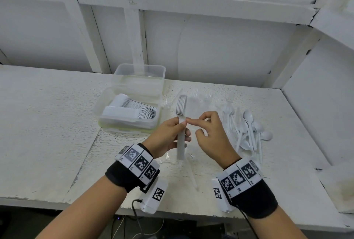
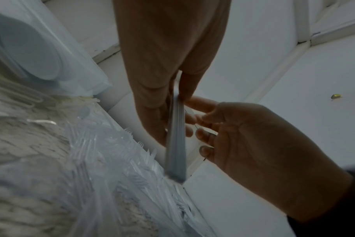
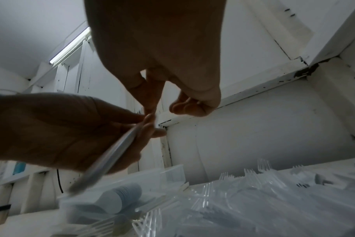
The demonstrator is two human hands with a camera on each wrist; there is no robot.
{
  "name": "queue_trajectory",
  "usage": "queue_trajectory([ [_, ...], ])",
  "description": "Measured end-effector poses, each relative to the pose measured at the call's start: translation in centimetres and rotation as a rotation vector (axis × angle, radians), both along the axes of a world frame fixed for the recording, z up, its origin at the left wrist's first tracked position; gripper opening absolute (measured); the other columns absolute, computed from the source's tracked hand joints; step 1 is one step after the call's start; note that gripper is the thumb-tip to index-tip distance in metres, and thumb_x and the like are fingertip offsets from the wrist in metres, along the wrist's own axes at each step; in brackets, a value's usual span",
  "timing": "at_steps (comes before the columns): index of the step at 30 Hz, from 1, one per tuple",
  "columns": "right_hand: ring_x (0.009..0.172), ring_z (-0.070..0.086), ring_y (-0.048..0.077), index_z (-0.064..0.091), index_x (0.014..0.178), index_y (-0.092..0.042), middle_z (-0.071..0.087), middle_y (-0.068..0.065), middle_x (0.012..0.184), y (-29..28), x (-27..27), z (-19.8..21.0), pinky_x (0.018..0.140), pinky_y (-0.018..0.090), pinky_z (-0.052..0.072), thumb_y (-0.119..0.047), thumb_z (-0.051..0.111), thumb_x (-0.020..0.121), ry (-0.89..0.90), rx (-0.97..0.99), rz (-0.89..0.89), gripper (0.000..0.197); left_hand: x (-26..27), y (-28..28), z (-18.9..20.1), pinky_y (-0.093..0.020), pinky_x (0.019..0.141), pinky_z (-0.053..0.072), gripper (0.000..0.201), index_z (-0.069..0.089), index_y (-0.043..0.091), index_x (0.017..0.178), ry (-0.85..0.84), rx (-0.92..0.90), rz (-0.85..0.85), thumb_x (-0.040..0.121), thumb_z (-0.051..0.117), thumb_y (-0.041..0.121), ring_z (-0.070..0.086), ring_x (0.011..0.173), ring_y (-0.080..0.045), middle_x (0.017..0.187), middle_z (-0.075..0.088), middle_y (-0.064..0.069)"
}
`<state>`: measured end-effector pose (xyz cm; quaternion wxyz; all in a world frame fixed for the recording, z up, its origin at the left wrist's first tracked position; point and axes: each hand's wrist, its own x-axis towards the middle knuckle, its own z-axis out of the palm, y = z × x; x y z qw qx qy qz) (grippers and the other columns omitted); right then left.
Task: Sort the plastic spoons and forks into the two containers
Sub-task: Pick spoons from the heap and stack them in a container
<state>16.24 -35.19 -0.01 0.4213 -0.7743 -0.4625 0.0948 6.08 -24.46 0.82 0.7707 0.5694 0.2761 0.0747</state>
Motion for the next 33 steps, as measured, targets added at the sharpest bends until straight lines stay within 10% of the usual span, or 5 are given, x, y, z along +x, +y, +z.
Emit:
queue_trajectory([
  [7, 0.094, 0.047, 0.02, 0.064, 0.102, -0.017, 0.056, 0.003, 0.102, 0.6, 0.3, 1.0, 0.073, 0.03, 0.04, -0.031, 0.049, 0.08, -0.542, 0.11, 0.039, 0.03, -1.9, 2.1, 1.3, -0.025, 0.059, 0.036, 0.023, 0.057, 0.013, 0.11, 0.432, 0.921, -0.315, 0.091, 0.046, 0.016, 0.049, 0.067, -0.013, 0.077, 0.054, 0.003],
  [16, 0.072, 0.058, 0.019, 0.068, 0.084, -0.02, 0.063, -0.006, 0.08, 2.9, -1.3, -0.1, 0.058, 0.029, 0.037, -0.034, 0.043, 0.084, -1.058, -0.032, 0.36, 0.029, -3.7, 3.6, 3.1, -0.025, 0.054, 0.039, 0.043, 0.028, 0.02, 0.11, 0.446, 0.818, -0.426, 0.082, 0.059, 0.011, 0.046, 0.057, -0.014, 0.065, 0.058, 0.007],
  [21, 0.072, 0.06, 0.02, 0.067, 0.097, -0.024, 0.067, -0.009, 0.081, 5.2, -1.8, 0.4, 0.058, 0.031, 0.04, -0.032, 0.041, 0.083, -0.897, -0.111, 0.362, 0.031, -5.3, 6.5, 3.8, -0.017, 0.059, 0.041, 0.028, 0.039, 0.024, 0.11, 0.391, 0.89, -0.38, 0.09, 0.058, 0.027, 0.054, 0.064, -0.01, 0.073, 0.062, 0.007],
  [26, 0.103, 0.056, 0.02, 0.058, 0.119, -0.022, 0.063, -0.002, 0.113, 9.6, -0.1, 2.1, 0.086, 0.033, 0.043, -0.028, 0.056, 0.09, -0.301, -0.278, 0.266, 0.029, -7.2, 15.0, 3.8, -0.027, 0.07, 0.043, 0.016, 0.055, 0.017, 0.11, 0.314, 0.874, 0.226, 0.095, 0.049, 0.02, 0.06, 0.087, -0.02, 0.104, 0.067, -0.011],
  [33, 0.079, 0.057, 0.018, 0.059, 0.097, -0.021, 0.061, 0.004, 0.088, 18.1, 0.1, 4.2, 0.063, 0.021, 0.044, -0.015, 0.065, 0.083, 0.169, -0.185, 0.197, 0.016, -9.1, 21.7, 1.4, -0.039, 0.081, 0.049, 0.036, 0.05, 0.006, 0.13, 0.654, 0.697, 0.309, 0.096, 0.044, 0.015, 0.054, 0.107, -0.033, 0.127, 0.053, -0.016],
])
